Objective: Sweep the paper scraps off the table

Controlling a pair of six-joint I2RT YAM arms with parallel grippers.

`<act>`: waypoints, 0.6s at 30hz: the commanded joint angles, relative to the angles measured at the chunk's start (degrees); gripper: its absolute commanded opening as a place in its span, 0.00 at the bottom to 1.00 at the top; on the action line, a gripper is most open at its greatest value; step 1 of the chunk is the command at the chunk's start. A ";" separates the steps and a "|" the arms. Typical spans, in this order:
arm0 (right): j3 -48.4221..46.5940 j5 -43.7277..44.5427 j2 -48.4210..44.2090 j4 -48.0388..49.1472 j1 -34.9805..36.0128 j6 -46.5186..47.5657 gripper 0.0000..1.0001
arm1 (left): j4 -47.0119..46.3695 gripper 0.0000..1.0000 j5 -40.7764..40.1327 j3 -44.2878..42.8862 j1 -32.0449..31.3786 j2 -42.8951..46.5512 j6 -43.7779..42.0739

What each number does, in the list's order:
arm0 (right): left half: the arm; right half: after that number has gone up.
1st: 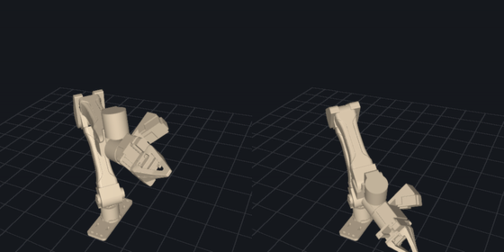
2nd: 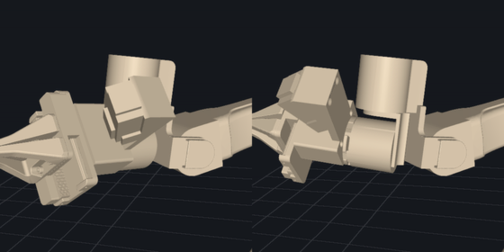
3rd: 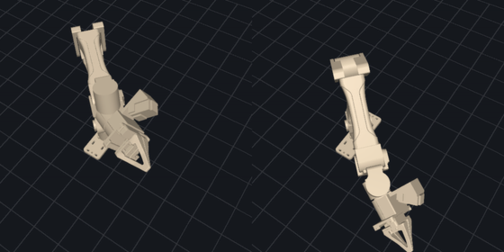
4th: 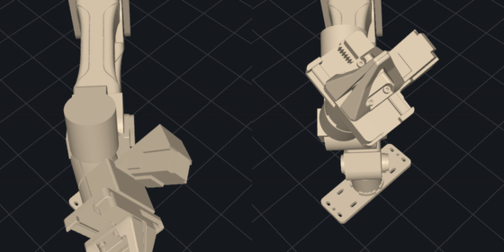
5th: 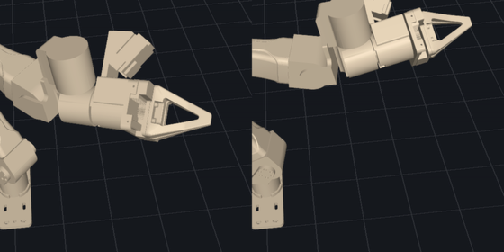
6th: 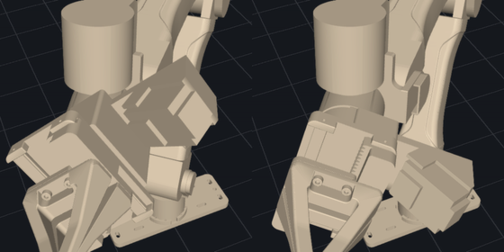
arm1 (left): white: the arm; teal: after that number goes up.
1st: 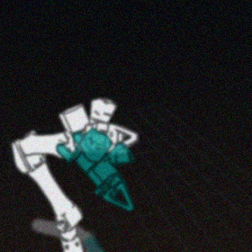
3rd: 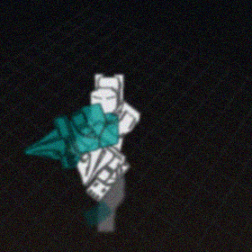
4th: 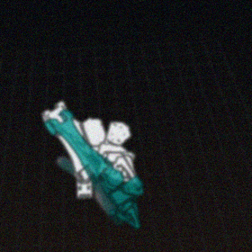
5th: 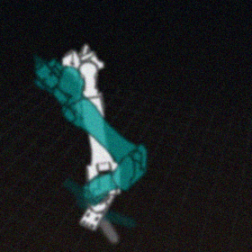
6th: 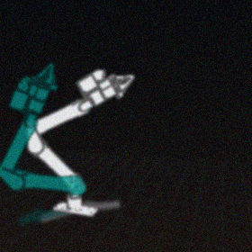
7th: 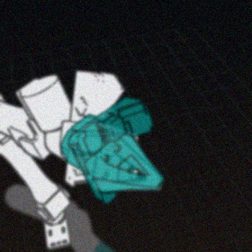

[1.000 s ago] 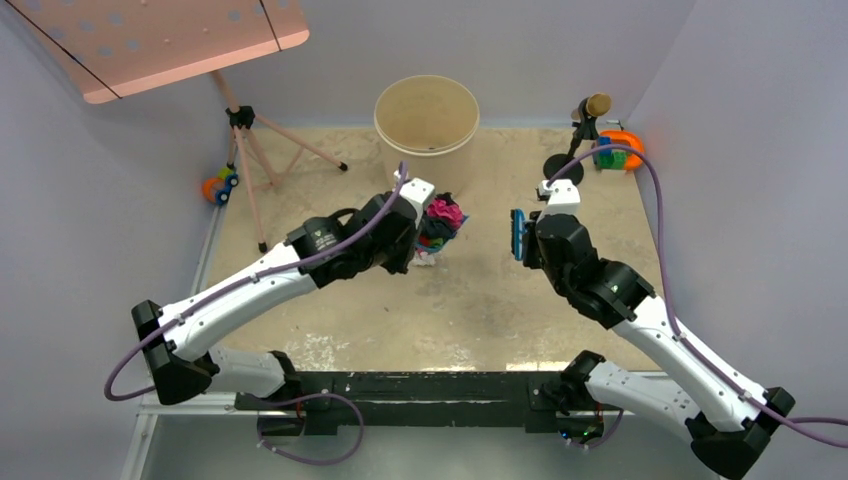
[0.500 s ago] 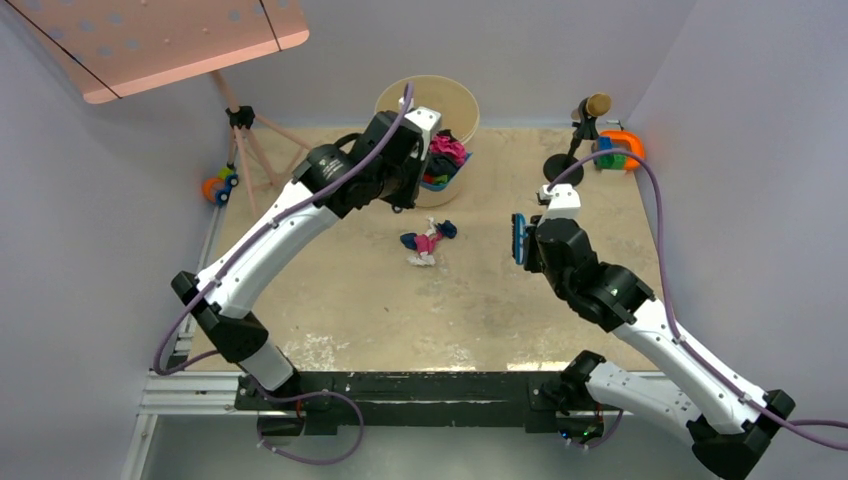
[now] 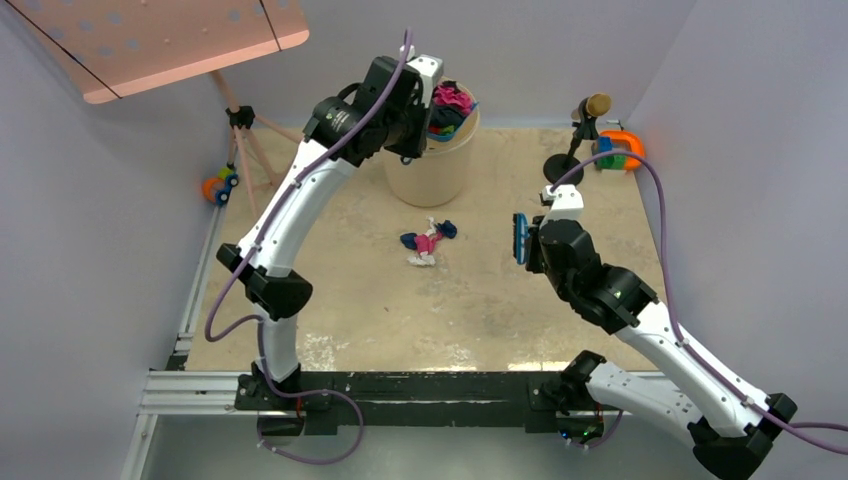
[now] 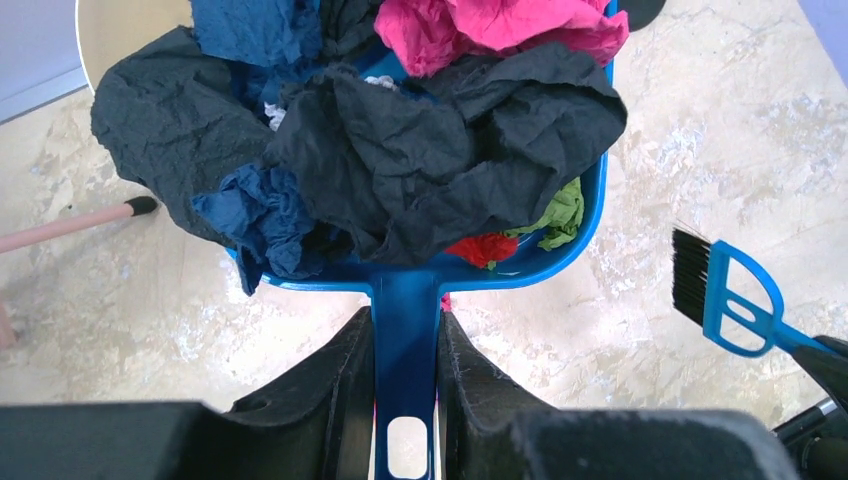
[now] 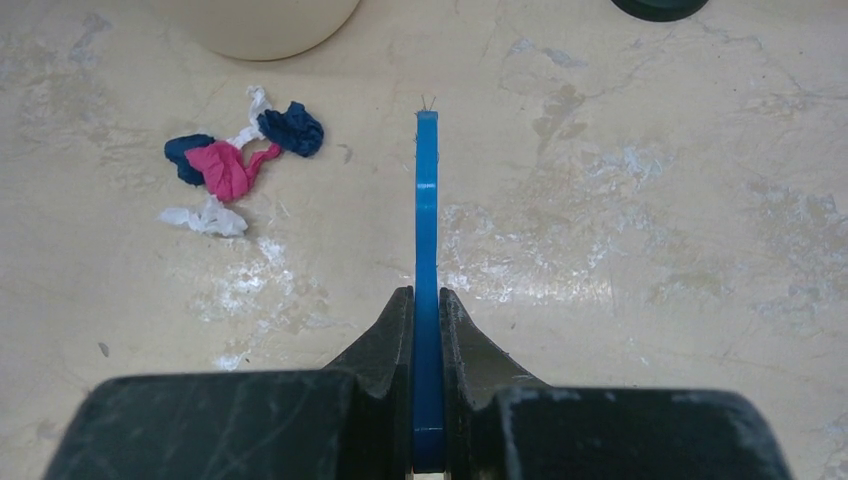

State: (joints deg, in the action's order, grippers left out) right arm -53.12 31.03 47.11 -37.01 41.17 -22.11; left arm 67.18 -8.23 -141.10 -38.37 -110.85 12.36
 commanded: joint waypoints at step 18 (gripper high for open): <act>-1.28 1.67 -1.02 -1.51 -0.23 -1.52 0.01 | -24.27 0.00 36.59 17.53 13.99 -2.00 25.78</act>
State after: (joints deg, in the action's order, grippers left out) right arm -53.12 31.99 47.05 -39.44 41.17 -22.52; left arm 51.00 16.45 -126.65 -27.22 -116.99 28.14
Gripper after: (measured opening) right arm 0.081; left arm 0.286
